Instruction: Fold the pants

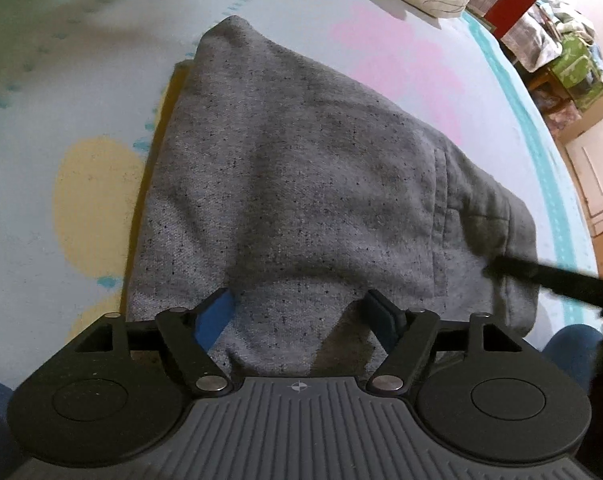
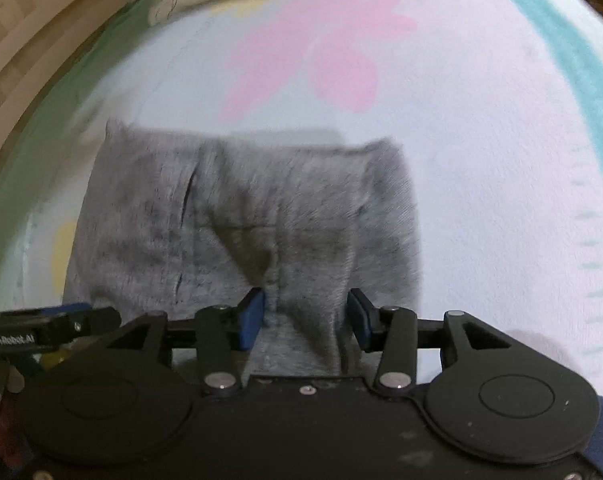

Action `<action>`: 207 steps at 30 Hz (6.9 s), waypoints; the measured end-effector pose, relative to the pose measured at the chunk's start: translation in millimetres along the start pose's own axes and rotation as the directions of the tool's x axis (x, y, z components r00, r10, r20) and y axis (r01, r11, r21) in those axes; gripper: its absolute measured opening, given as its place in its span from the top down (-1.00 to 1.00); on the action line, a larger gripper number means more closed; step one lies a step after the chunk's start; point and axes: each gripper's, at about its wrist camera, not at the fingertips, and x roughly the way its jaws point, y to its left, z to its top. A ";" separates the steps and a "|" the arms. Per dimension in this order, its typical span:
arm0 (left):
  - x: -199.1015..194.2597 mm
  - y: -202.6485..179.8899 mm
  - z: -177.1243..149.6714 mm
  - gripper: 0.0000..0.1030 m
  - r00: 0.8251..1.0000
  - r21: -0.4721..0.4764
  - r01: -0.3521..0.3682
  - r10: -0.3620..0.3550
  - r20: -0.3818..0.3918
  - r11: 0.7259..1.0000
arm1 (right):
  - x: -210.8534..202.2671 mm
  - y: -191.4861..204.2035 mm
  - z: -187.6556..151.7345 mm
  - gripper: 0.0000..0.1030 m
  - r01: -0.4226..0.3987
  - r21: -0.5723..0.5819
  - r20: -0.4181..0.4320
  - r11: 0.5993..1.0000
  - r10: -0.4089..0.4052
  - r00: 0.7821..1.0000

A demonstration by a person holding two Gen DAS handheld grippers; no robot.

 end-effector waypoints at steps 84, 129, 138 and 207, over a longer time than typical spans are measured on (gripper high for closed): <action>28.0 58.1 78.1 -0.98 0.972 -0.040 0.236 -0.235 0.033 0.971 | 25.8 -64.8 10.8 -1.00 -0.255 0.146 -0.003 0.956 0.258 0.966; 16.3 -3.2 116.6 0.40 0.968 0.026 -0.053 0.045 0.245 0.998 | 17.4 -3.5 146.7 0.17 -0.072 -0.185 0.320 0.980 0.129 0.938; 37.4 2.8 102.0 0.26 0.982 -0.018 -0.064 0.067 0.178 0.998 | 69.4 -0.2 121.7 0.47 -0.048 -0.164 0.161 0.985 0.075 0.984; -94.9 -87.2 8.1 -0.35 0.913 0.000 -0.279 0.265 0.310 0.960 | -128.8 30.9 -14.1 -0.47 0.000 -0.070 0.322 0.998 0.023 0.946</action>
